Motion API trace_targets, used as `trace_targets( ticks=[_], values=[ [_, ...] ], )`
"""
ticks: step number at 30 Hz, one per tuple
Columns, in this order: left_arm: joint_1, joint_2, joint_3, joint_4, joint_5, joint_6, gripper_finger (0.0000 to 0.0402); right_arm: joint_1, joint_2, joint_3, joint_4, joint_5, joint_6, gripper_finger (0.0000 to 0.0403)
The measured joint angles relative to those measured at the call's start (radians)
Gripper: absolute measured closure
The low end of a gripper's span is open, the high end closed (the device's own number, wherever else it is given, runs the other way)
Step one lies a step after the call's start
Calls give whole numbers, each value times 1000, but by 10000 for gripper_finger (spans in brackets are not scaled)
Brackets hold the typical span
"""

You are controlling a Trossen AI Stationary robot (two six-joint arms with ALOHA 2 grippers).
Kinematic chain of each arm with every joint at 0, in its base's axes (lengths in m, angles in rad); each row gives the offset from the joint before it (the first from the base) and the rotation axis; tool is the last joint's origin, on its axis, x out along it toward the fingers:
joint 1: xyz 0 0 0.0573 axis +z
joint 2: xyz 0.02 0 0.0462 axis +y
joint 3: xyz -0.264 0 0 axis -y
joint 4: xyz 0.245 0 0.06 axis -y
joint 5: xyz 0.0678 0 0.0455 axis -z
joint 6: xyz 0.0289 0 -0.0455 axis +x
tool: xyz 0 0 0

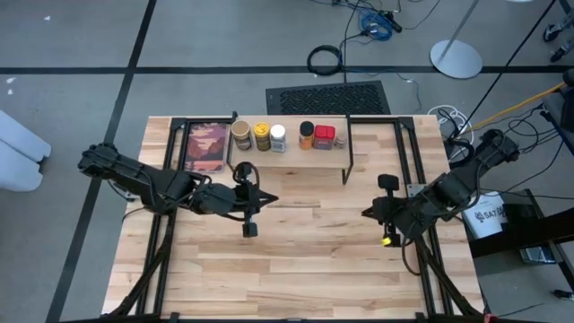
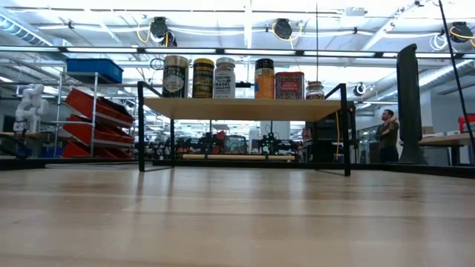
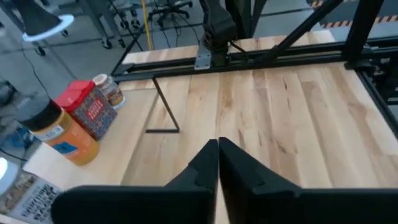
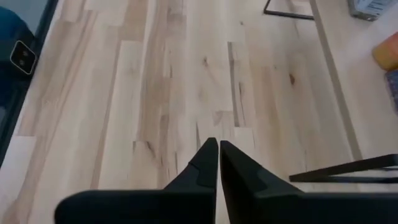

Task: Shelf spices
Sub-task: Return to Home Position

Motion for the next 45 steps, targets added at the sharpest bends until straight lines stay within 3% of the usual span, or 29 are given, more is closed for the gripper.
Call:
trace_targets(
  ticks=[7,16,26,45],
  values=[
    [9,-53,-135,152,-1,45,386,0,-177,-207,165,1,-51,402],
    [15,-182,-452,523,36,40,395,-3,-441,-494,506,1,-213,403],
    [32,-258,-691,759,50,25,393,-52,-587,-680,722,-15,-362,403],
    [106,-345,-880,864,106,-4,393,-334,-724,-982,1034,-348,-415,403]
  ],
)
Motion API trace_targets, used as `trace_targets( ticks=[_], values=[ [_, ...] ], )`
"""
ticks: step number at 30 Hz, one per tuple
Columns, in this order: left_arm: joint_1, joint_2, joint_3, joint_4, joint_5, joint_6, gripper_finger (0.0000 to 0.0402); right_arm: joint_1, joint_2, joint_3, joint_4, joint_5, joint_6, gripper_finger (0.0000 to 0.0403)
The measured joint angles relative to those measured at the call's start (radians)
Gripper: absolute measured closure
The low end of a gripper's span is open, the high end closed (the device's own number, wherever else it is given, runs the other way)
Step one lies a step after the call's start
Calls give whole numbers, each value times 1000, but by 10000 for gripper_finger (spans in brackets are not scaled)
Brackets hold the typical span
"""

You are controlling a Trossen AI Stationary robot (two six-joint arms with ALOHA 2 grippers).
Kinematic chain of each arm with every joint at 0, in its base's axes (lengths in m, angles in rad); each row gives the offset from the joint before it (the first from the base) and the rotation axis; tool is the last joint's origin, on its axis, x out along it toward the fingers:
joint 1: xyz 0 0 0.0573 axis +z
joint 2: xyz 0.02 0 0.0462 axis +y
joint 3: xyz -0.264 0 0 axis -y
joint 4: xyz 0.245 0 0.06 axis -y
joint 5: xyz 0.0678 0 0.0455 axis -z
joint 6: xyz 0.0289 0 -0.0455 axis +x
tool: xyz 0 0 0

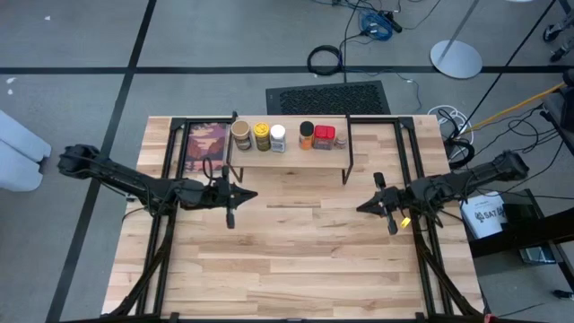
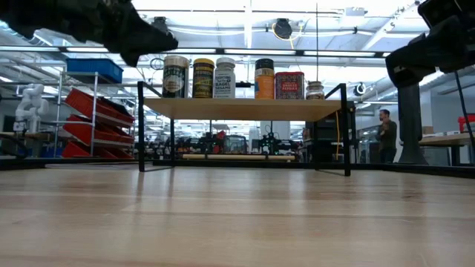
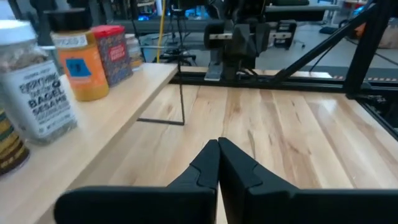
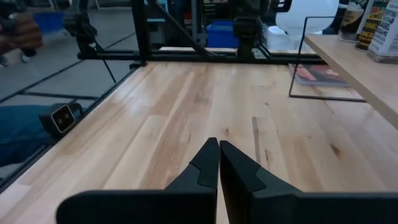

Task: Shelf spices
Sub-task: Return to Home Position

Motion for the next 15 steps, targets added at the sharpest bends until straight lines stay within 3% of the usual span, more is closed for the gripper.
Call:
trace_targets(
  ticks=[15],
  values=[
    [0,-173,-173,99,4,-31,393,-125,-49,-125,105,-108,44,403]
  ],
)
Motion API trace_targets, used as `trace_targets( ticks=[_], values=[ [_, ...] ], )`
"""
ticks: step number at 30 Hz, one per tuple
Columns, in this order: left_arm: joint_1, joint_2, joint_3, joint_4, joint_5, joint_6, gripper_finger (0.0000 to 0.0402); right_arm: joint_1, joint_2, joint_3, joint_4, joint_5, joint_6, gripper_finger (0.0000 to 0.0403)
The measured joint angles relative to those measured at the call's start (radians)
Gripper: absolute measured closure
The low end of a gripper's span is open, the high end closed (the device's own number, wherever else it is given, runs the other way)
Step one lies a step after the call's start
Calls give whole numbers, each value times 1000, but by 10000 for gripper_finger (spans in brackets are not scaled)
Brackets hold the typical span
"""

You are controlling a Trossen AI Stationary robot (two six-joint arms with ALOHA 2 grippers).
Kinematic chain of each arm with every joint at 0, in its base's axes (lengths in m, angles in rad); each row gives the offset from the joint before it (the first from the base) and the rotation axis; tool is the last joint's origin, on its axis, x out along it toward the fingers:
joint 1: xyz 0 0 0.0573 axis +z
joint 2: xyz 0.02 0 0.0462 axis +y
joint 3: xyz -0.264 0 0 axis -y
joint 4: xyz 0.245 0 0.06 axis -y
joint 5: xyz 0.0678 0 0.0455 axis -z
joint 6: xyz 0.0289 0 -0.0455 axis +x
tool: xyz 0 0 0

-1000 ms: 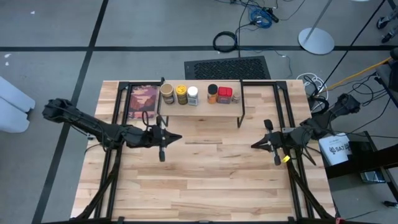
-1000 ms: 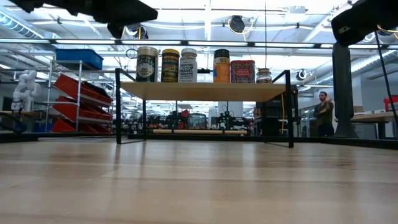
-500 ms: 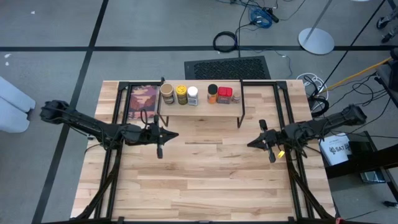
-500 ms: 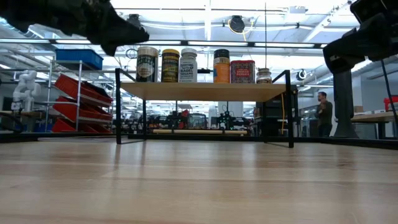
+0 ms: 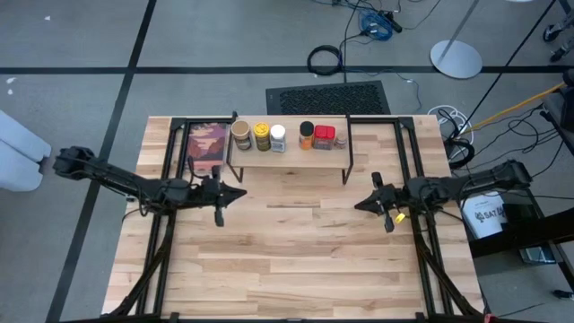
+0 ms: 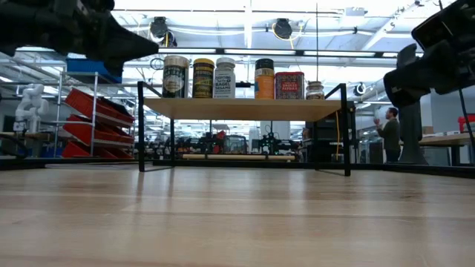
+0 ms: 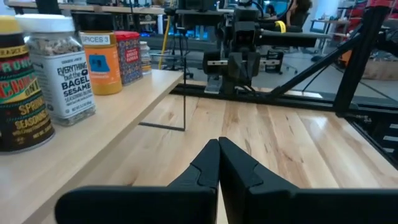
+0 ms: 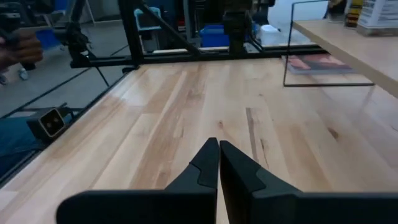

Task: Shelf spices
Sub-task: Return to Home Position

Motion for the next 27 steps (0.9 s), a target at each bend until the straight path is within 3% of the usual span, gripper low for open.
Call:
trace_targets(
  ticks=[11,20,27],
  values=[
    [0,-39,-67,8,3,-22,393,-90,0,-42,-10,-109,43,403],
    [23,-73,-184,195,90,-27,393,-119,0,-41,-3,-155,43,403],
    [54,-131,-189,114,126,-24,393,-119,0,-41,-3,-156,43,403]
  ],
)
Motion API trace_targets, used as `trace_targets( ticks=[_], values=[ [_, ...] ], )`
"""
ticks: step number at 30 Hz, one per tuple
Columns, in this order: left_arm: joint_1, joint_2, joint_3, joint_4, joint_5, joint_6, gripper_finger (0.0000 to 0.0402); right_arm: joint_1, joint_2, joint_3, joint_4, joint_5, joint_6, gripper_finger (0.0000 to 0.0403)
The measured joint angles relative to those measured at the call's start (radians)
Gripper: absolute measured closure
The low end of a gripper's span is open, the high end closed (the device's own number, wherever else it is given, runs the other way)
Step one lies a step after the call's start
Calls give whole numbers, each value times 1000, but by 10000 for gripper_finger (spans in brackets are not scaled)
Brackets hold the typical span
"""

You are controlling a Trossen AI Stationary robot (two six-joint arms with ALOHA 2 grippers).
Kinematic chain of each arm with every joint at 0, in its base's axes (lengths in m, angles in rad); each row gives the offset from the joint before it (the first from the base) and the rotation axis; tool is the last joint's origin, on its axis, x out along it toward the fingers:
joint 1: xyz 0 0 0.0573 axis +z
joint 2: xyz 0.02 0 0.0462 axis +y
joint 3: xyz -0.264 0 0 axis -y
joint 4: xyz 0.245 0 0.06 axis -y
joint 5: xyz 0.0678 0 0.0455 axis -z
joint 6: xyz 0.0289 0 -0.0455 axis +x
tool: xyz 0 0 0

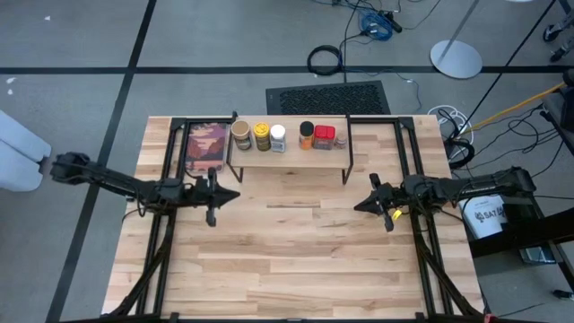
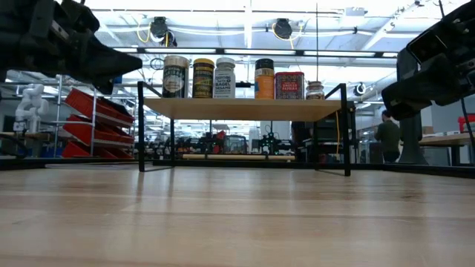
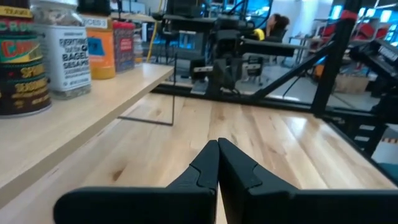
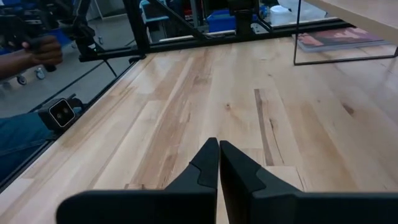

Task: Shelf spices
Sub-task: Return to Home Position

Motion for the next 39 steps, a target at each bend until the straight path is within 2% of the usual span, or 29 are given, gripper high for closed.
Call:
trace_targets(
  ticks=[9,21,29,39],
  values=[
    [24,-95,-14,-128,11,-3,393,0,0,0,-1,-21,4,403],
    [23,-294,-14,-342,6,-20,393,0,-6,0,-2,-29,9,403],
    [23,-426,-14,-452,2,-21,393,0,-58,1,-12,-49,-18,403],
    [23,-521,-14,-542,1,-26,393,-1,-154,2,-66,80,10,403]
  ],
)
